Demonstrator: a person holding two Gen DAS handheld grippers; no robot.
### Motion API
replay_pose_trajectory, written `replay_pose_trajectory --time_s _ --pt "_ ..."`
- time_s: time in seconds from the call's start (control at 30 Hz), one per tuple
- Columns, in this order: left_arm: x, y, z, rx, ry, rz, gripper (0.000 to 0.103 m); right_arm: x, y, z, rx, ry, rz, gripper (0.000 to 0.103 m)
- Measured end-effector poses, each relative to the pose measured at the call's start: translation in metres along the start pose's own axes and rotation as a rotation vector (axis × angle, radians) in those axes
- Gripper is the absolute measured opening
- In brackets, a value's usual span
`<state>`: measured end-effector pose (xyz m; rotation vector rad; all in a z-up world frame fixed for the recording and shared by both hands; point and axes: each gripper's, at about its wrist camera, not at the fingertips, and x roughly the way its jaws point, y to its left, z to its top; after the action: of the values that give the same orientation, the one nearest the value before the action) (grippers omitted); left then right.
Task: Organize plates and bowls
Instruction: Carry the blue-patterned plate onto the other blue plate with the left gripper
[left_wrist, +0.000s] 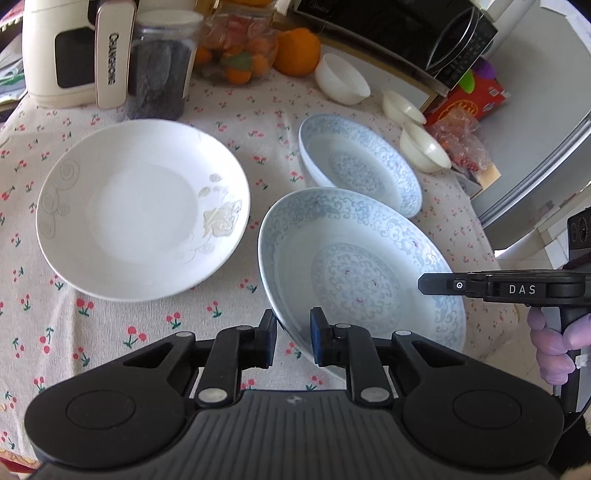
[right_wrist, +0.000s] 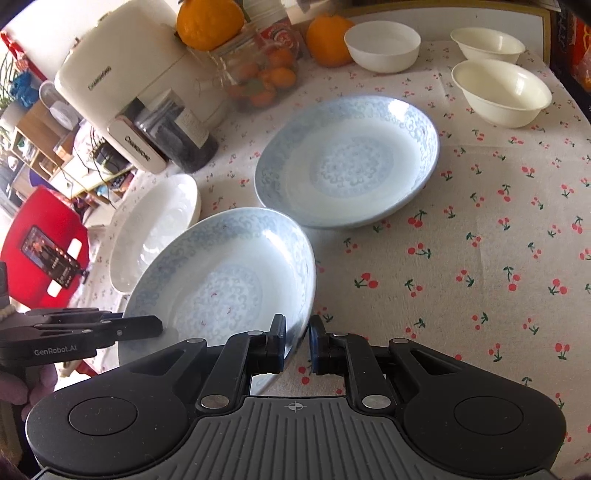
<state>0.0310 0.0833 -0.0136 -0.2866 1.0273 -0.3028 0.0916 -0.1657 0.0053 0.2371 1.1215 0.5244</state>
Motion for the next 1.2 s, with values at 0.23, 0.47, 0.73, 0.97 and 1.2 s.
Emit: replay_pose_trajectory --time_s 0.23,0.47,0.73,0.97,1.2 --pt "0.0 -0.01 0.01 0.01 -0.044 -0.007 0.017 -0.014 -0.001 0.012 -0.001 -0.07 -0.006 0.014" --pt "0.013 -0.023 0.028 0.018 -0.081 0.012 0.017 -0.016 -0.013 0.025 0.034 -0.11 -0.046 0.014" --pt "0.036 -0.038 0.049 0.017 -0.088 0.019 0.017 -0.019 -0.036 0.047 0.101 -0.159 -0.092 0.014" --pt "0.055 -0.048 0.062 0.029 -0.085 0.058 0.017 -0.007 -0.054 0.061 0.159 -0.156 -0.137 0.014" --pt "0.063 -0.061 0.071 0.083 -0.097 0.133 0.017 0.004 -0.059 0.068 0.196 -0.134 -0.183 0.014"
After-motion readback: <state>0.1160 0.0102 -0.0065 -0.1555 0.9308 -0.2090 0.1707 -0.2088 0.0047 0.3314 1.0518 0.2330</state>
